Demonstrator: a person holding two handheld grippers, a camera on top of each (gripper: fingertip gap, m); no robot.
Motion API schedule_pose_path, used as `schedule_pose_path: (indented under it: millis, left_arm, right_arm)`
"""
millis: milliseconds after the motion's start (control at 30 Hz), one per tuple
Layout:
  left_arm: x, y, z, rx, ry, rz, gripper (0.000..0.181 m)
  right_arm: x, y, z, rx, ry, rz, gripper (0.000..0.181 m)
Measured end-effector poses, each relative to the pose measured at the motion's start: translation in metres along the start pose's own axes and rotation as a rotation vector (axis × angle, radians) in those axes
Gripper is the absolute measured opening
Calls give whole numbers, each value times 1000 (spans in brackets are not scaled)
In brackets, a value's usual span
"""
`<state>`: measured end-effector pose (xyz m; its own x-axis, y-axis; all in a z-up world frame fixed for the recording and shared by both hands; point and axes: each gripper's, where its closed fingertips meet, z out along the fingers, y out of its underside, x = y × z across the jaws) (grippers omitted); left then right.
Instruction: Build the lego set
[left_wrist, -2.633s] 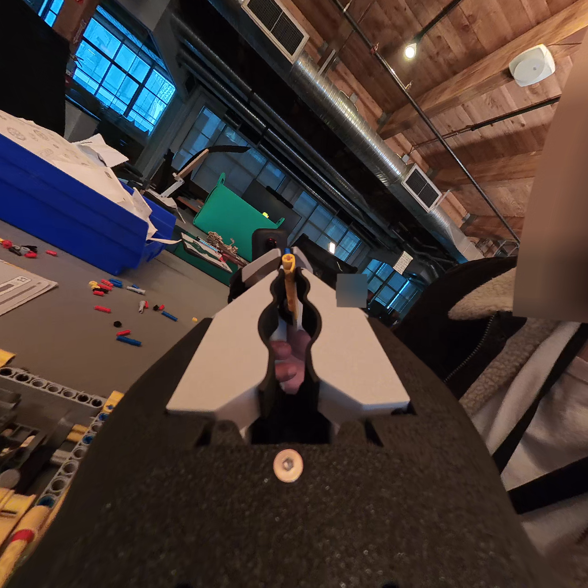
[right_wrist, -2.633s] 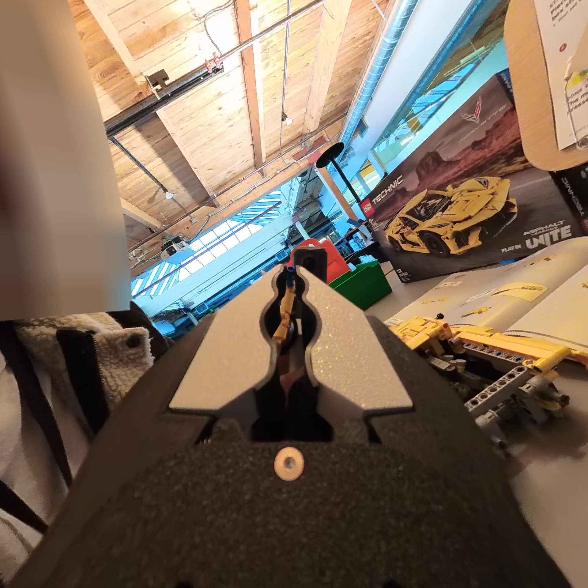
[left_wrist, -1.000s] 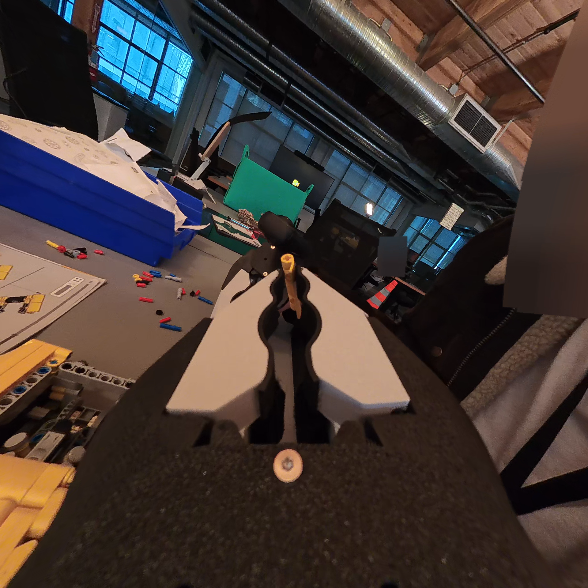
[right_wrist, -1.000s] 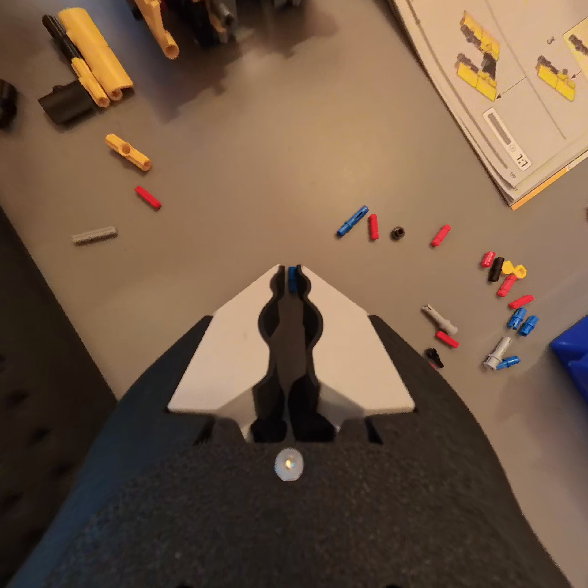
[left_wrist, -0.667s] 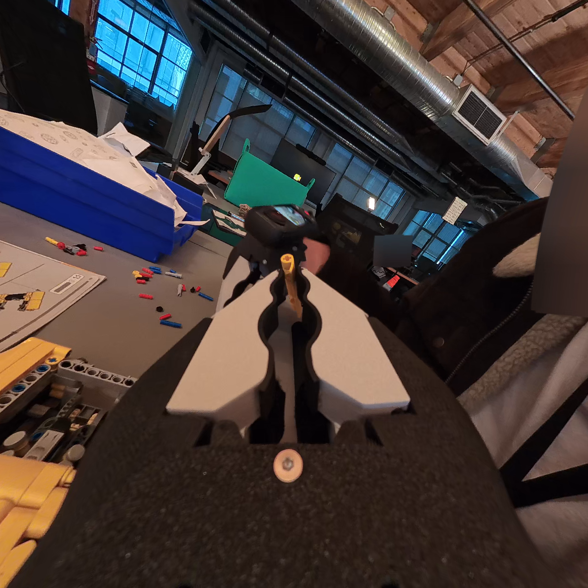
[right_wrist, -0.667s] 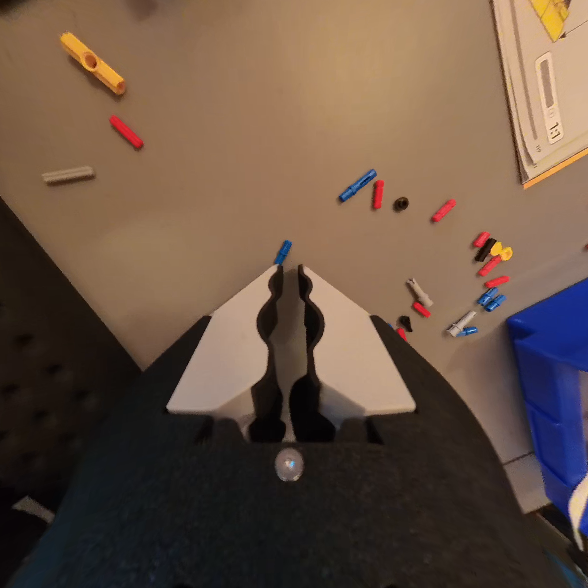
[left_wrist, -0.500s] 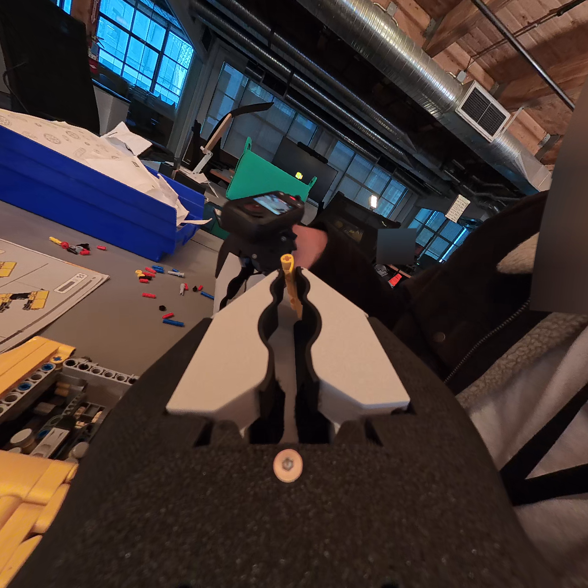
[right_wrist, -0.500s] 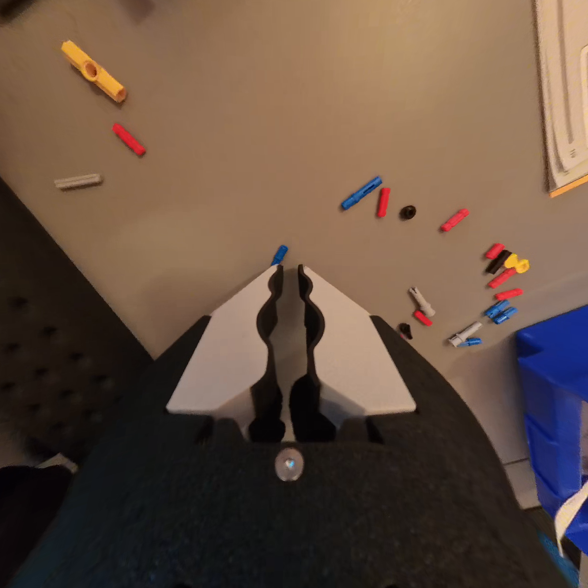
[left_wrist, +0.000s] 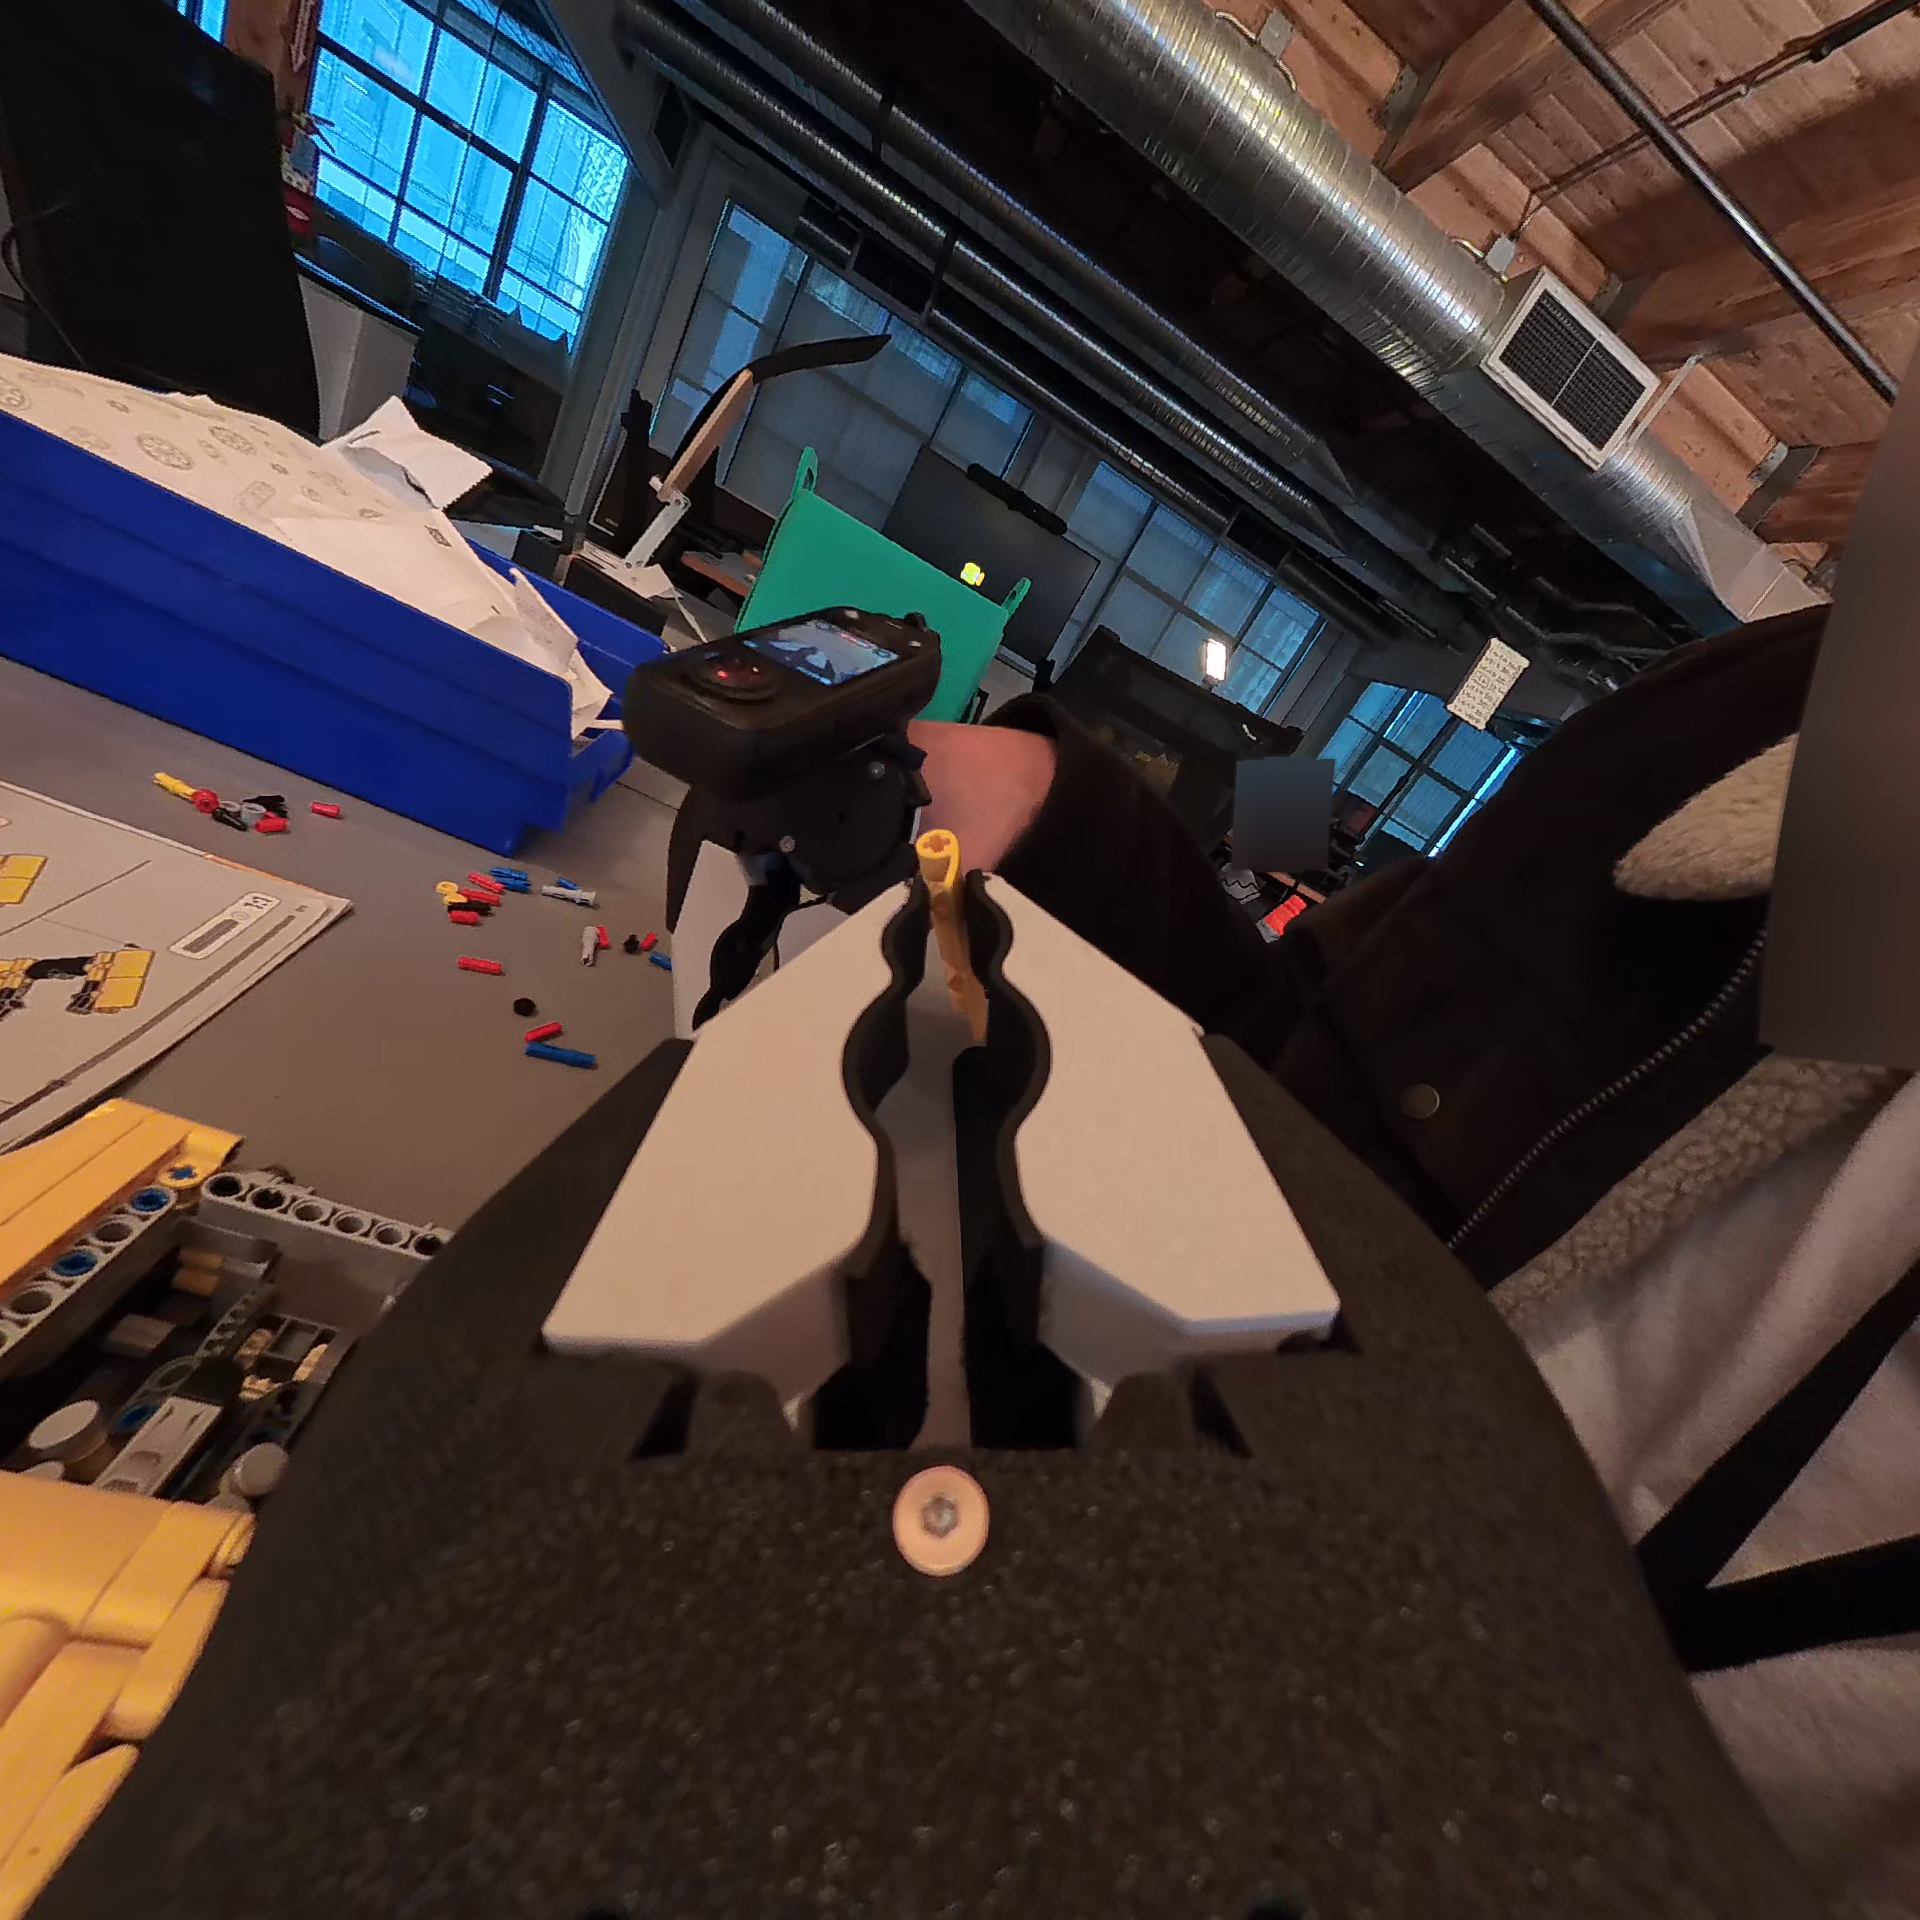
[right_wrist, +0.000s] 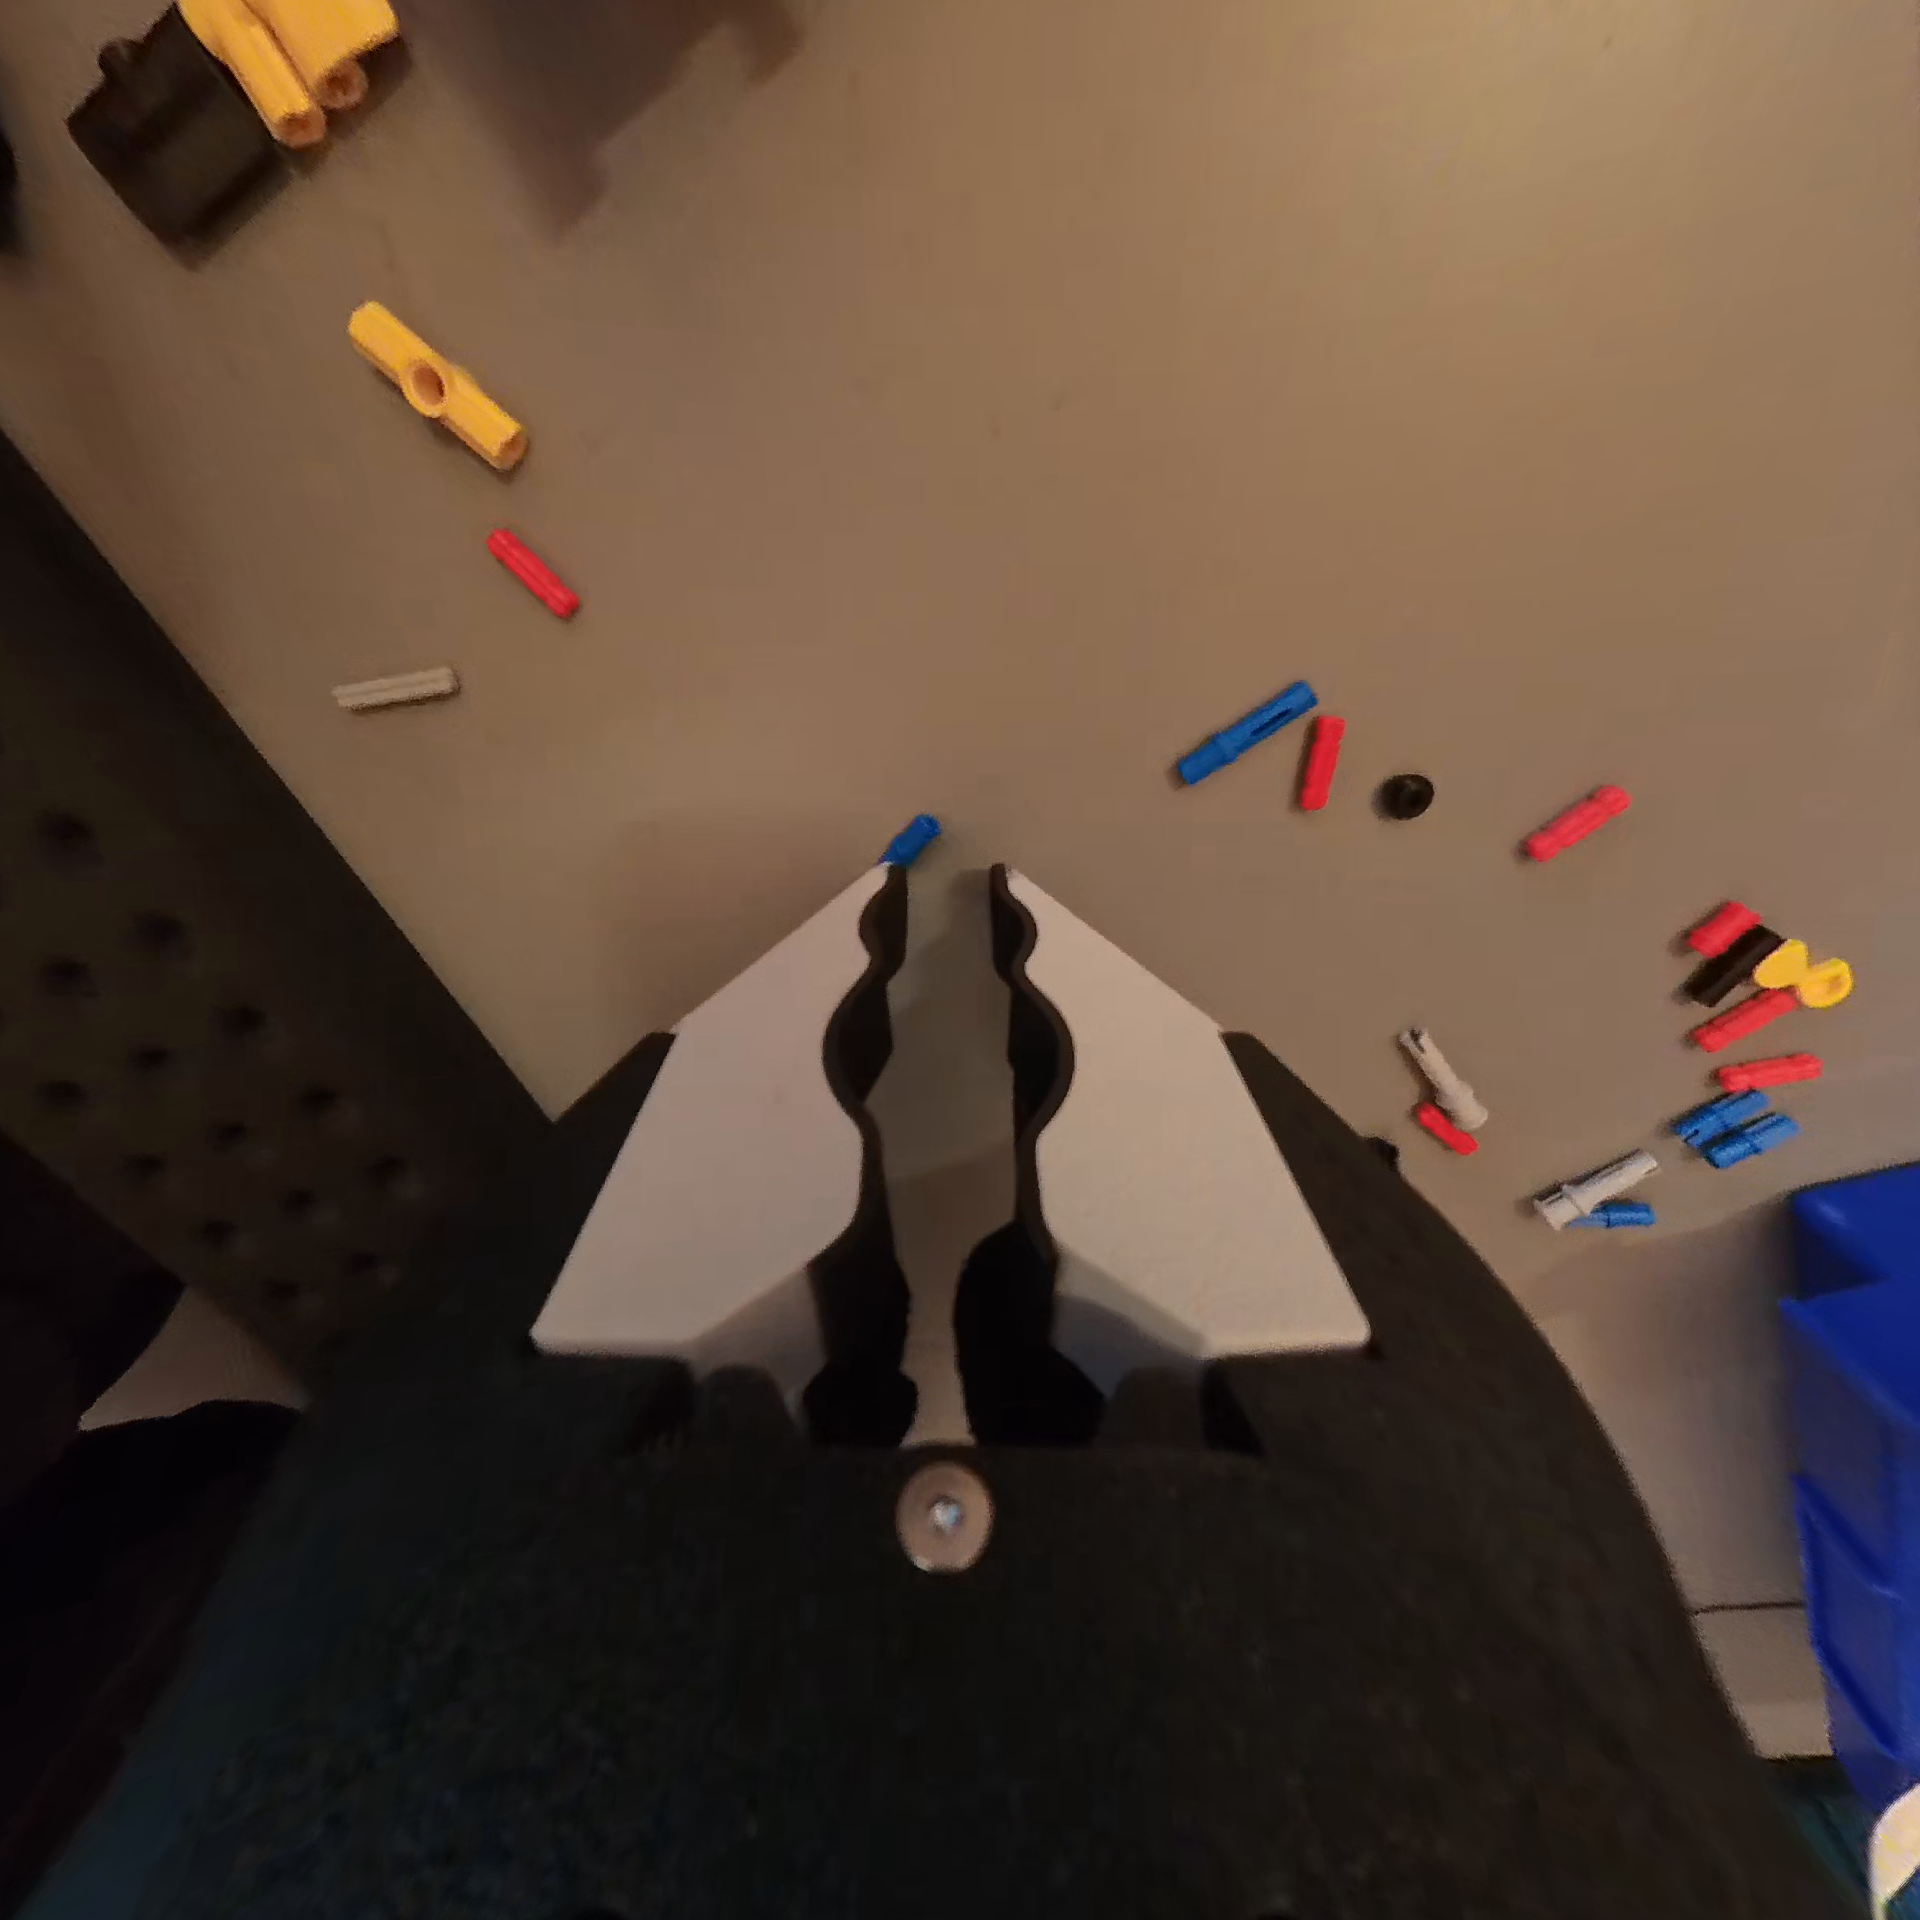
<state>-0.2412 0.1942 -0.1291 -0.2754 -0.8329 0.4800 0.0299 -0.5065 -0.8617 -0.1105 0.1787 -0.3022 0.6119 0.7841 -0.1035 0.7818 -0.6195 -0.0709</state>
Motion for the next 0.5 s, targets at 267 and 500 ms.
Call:
schedule_pose_path:
  millis: [267, 500]
  left_arm:
    - [-1, 0, 0, -2, 1, -6, 7]
    - [-1, 2, 0, -7, -3, -6, 7]
  right_arm:
    - [-15, -8, 3, 37, -44, -5, 15]
    - [-10, -11, 6, 1, 49, -22, 7]
